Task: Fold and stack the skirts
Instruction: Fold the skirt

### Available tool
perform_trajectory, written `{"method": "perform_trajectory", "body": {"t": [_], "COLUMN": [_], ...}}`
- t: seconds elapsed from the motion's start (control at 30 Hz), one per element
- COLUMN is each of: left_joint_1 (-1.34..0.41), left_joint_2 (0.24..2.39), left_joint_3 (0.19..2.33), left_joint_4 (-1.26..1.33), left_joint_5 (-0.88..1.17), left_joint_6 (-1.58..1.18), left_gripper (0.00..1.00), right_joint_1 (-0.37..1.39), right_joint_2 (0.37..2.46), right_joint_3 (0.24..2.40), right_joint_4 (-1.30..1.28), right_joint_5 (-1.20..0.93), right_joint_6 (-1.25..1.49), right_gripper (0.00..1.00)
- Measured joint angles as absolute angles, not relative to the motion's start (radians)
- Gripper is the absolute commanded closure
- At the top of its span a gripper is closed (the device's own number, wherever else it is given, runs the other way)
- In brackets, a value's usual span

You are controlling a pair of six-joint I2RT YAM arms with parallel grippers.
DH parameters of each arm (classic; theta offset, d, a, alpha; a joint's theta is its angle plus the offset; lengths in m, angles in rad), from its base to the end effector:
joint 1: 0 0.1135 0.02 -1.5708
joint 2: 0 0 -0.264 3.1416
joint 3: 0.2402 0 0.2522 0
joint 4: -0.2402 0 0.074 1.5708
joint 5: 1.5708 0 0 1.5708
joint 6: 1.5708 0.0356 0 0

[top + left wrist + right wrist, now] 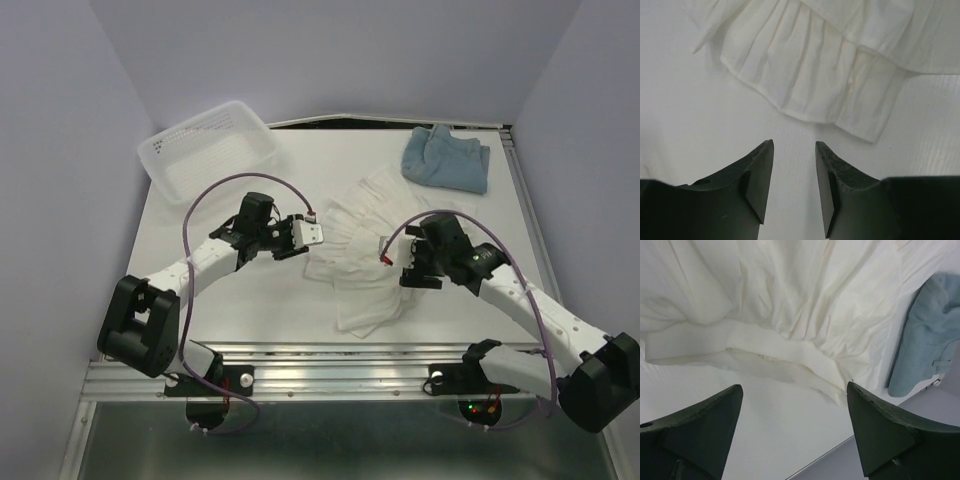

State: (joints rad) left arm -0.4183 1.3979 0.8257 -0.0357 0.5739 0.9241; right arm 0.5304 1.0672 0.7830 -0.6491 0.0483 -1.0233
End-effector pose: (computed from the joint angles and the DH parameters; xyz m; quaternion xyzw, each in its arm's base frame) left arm 0.2647 -0.1388 0.2320 0.6313 0.5842 -0.1318 0.4928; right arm 0.1818 0.1046 0.2456 -0.6601 0.6823 -0.0987 0.2982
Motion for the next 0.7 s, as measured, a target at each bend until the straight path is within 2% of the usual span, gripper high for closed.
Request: {"method": "perform_trajectory", "body": {"t": [0.1,0.27,0.5,0.7], "left_joint_1": [-0.473,-0.544,-0.529,-0.524], "left_joint_2": [1.398,1.399,1.414,1.421], "left_joint_3": [0.800,0.744,0.743,0.738], "left_joint_4": [-0.033,-0.051,-0.057,-0.071], "left_joint_5": [0.562,0.553,0.610,0.648], "left_joint_6": [1.022,1.133,1.123,1.224], "left_gripper": [0.53,0.52,0.49,0.50], "right_joint_1": [0.530,0.530,0.532,0.543], "right_joint_2": [1.065,1.039,1.065,1.060], "right_joint_3": [0.865,0.900,0.847,0.702], "right_joint_4": [-0.703,-0.818,-0.843,-0.794], "right_joint_5": [-0.017,-0.146,-0.252,-0.293], "right_joint_6": [-1.025,-1.042,-1.066,-1.126], "right_gripper": [0.16,0.17,0.20,0.23]}}
